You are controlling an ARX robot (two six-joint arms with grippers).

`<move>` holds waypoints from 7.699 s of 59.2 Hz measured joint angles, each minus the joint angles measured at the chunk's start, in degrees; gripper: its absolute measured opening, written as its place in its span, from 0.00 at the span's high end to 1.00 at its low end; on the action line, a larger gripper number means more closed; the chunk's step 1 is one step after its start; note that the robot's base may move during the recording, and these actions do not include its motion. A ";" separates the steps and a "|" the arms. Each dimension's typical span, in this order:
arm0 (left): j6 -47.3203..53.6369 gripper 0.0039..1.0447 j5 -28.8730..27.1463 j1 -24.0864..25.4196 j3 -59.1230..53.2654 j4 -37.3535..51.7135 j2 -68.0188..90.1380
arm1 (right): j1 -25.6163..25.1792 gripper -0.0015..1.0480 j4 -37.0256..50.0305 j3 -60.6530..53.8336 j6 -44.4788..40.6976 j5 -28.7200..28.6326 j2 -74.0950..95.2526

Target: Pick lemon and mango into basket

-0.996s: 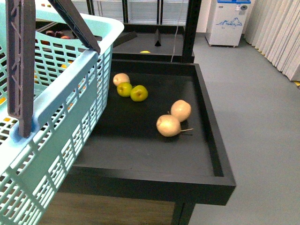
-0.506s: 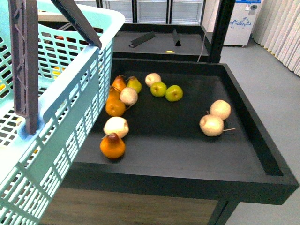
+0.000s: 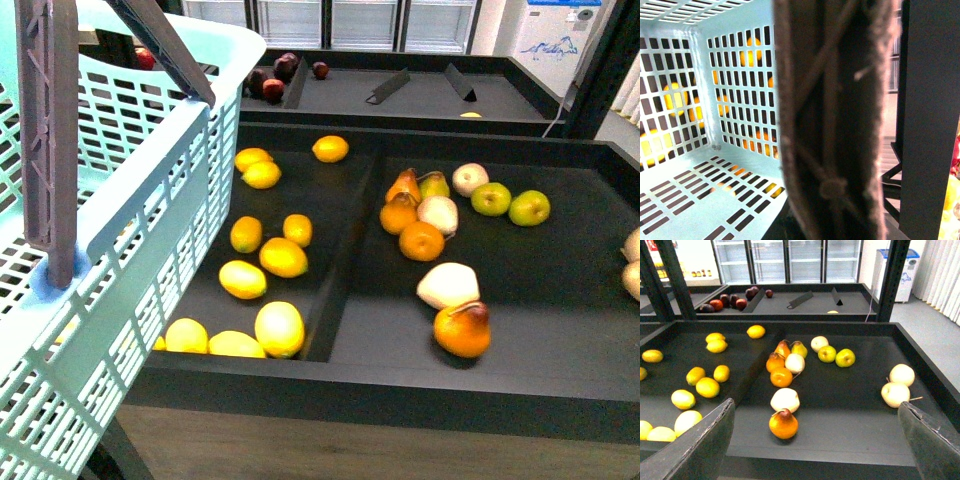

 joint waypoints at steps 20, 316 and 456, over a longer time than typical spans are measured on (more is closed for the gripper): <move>-0.02 0.95 0.02 0.00 -0.07 0.00 0.00 | 0.00 0.08 0.00 0.00 0.02 0.00 -0.02; 37.05 0.96 18.16 -20.83 54.42 -23.08 44.24 | -6.86 0.08 6.10 83.30 46.45 -7.48 142.27; 37.05 0.96 18.16 -20.83 54.42 -23.08 44.24 | -15.26 0.50 13.57 68.83 23.71 -6.78 123.01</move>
